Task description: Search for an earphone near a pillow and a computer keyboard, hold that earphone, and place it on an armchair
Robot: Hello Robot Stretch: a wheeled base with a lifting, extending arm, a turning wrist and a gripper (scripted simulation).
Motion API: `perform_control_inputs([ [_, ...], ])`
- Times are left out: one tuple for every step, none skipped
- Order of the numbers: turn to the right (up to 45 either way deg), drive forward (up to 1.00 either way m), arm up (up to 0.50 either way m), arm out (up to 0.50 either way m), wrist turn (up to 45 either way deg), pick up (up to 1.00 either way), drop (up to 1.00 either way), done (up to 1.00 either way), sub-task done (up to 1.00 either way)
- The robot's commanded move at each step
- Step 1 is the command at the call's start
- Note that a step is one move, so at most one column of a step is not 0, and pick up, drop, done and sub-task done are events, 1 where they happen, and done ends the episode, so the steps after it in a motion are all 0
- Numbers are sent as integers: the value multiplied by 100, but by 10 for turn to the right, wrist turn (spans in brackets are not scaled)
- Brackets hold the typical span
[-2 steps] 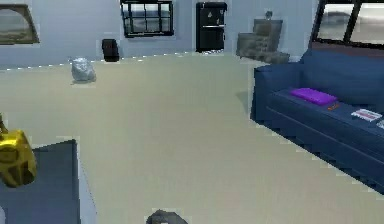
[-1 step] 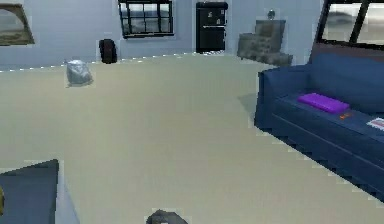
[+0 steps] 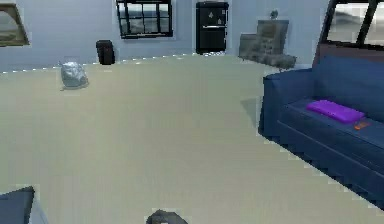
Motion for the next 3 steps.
perform_control_inputs([
  [450,0,0,0,0,0,0,0,0],
  [150,0,0,0,0,0,0,0,0],
  [0,20,0,0,0,0,0,0,0],
])
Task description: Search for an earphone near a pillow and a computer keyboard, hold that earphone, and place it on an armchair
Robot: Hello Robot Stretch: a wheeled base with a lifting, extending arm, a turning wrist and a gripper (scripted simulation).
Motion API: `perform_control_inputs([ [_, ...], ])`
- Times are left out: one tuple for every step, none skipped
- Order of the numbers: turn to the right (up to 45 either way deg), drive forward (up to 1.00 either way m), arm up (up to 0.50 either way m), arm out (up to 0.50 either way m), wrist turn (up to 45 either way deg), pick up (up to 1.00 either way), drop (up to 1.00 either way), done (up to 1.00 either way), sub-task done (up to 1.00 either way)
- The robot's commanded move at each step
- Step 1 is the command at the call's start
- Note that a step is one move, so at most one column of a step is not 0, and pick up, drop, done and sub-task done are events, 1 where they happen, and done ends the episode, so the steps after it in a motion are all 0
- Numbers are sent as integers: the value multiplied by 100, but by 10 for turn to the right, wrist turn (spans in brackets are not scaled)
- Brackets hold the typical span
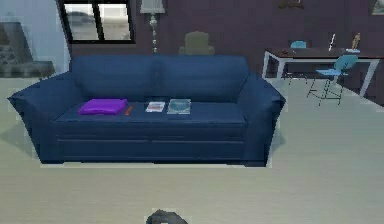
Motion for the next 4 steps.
perform_control_inputs([
  [-450,0,0,0,0,0,0,0,0],
  [-120,0,0,0,0,0,0,0,0],
  [0,100,0,0,0,0,0,0,0],
  [0,100,0,0,0,0,0,0,0],
])
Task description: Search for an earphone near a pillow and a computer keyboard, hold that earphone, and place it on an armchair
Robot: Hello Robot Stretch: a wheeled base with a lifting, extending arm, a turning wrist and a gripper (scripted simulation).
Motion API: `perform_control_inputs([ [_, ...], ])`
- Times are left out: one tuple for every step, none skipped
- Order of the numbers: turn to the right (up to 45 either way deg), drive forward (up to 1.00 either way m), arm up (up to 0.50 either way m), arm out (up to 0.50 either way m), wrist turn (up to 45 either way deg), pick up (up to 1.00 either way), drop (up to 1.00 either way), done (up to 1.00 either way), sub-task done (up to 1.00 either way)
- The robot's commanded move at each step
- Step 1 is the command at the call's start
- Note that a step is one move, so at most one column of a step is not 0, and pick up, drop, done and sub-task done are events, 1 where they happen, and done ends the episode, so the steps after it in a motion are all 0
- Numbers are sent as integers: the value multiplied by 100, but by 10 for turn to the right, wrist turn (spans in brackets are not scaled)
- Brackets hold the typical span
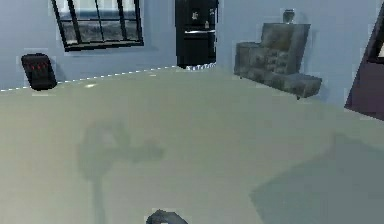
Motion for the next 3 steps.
perform_control_inputs([
  [-90,0,0,0,0,0,0,0,0],
  [0,30,0,0,0,0,0,0,0],
  [180,0,0,0,0,0,0,0,0],
])
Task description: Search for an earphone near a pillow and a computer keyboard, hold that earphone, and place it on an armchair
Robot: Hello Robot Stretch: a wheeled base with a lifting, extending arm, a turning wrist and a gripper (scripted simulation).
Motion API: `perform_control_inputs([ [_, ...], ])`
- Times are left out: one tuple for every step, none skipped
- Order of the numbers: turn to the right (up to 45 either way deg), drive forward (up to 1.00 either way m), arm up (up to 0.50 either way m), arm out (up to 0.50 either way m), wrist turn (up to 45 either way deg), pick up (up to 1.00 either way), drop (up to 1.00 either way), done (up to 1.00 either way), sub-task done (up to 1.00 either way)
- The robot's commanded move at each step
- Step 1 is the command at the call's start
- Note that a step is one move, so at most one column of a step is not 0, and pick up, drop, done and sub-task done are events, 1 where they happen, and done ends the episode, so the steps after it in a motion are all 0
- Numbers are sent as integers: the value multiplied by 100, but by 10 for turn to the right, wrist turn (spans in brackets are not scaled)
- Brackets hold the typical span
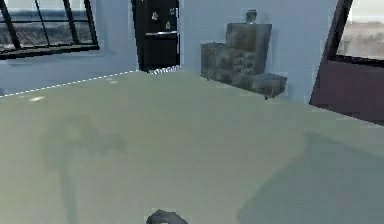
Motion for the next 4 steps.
perform_control_inputs([
  [0,45,0,0,0,0,0,0,0],
  [450,0,0,0,0,0,0,0,0],
  [0,100,0,0,0,0,0,0,0],
  [30,0,0,0,0,0,0,0,0],
])
